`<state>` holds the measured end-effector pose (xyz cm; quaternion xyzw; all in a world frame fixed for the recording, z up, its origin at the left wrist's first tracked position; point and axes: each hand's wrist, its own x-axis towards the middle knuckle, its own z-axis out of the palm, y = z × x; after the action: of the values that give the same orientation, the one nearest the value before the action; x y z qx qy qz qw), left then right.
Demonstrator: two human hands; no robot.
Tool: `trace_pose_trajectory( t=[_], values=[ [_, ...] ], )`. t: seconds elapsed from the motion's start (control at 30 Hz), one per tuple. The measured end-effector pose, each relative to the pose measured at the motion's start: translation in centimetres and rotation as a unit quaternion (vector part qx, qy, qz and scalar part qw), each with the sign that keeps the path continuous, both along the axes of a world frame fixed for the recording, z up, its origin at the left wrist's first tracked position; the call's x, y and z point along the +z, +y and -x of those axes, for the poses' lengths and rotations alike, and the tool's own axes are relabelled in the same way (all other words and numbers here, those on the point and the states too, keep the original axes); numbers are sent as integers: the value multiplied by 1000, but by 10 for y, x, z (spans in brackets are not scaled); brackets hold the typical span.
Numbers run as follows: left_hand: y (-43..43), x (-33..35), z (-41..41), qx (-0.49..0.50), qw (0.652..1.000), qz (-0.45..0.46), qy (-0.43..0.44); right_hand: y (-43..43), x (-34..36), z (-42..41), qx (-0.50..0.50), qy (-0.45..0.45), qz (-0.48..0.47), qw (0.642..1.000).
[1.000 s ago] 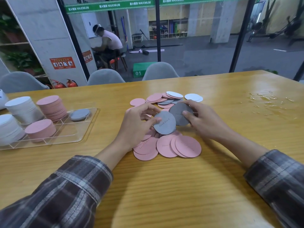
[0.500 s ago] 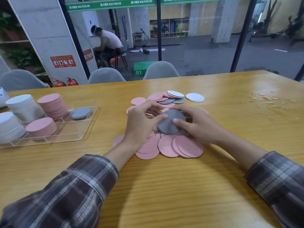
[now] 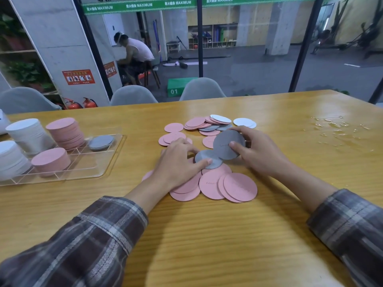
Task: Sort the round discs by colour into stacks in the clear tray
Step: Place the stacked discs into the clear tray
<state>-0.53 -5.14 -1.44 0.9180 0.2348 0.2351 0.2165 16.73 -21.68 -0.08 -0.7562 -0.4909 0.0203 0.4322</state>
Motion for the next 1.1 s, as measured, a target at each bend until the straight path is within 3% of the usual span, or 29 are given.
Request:
trace_pose_trajectory(
  t=[0.33,0.73,1.0,1.1],
  values=[
    [-5,10,6,-76,985,95,-125,-1,0,0,-37,-20,11,999],
    [-11,9,-12,-85,976,45,-197,4,-4,9,65,50,31,996],
    [-5,9,-24,-101,976,39,-189,-1,0,4,30,-9,44,999],
    [9,9,-34,-92,986,7,-138,-3,0,-5,-11,1,23,1000]
  ],
)
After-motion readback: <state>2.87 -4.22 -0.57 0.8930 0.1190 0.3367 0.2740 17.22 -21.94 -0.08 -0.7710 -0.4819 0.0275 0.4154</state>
